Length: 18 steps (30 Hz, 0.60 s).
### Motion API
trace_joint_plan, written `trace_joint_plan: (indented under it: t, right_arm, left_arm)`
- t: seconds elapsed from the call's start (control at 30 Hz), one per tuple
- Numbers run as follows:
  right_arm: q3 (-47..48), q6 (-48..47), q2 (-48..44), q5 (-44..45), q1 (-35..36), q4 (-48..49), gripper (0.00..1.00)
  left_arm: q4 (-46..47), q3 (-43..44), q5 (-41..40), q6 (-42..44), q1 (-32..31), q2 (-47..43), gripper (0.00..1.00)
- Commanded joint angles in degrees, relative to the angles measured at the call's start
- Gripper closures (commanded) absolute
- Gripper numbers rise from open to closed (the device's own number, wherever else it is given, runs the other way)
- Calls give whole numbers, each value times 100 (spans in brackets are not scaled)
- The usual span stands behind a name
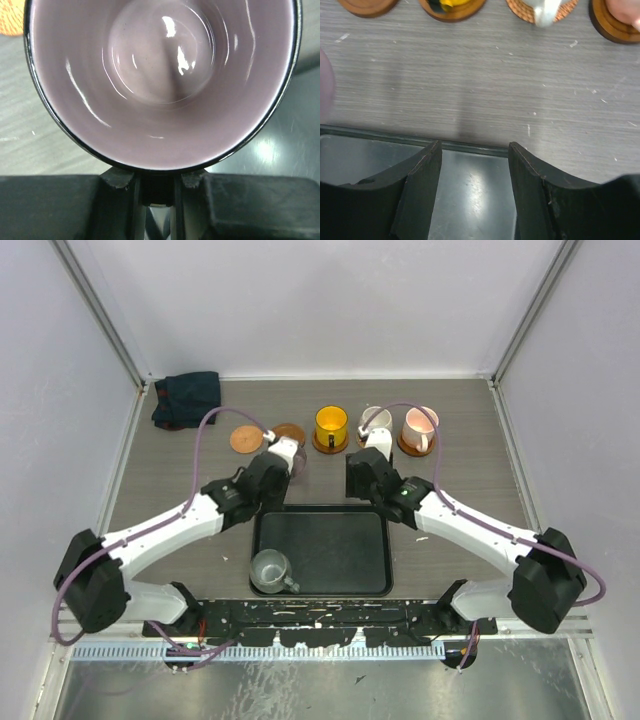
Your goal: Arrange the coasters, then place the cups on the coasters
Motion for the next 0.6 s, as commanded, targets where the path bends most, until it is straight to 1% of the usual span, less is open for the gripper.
trace_joint_plan:
  t: [0.0, 0.13, 0.27, 0.43, 0.57]
  right_arm:
    - [-282, 252, -430, 574, -29, -138, 39]
    - [-547, 339, -595, 653, -160, -260, 39]
    - [-741, 370, -705, 559, -265, -288, 39]
    - [-826, 390, -814, 433, -308, -290, 39]
    - [-810, 359, -823, 392, -323, -292, 39]
  left_arm:
    - [280, 972, -373, 141, 428, 567, 100]
    - [120, 1724, -360, 109, 849, 1248, 100]
    - [-346, 2598, -396, 91, 1176, 2149, 100]
    - [-880, 3723, 50, -32, 1597, 3168, 100]
    - [-1153, 4349, 186, -57, 1772, 3755, 100]
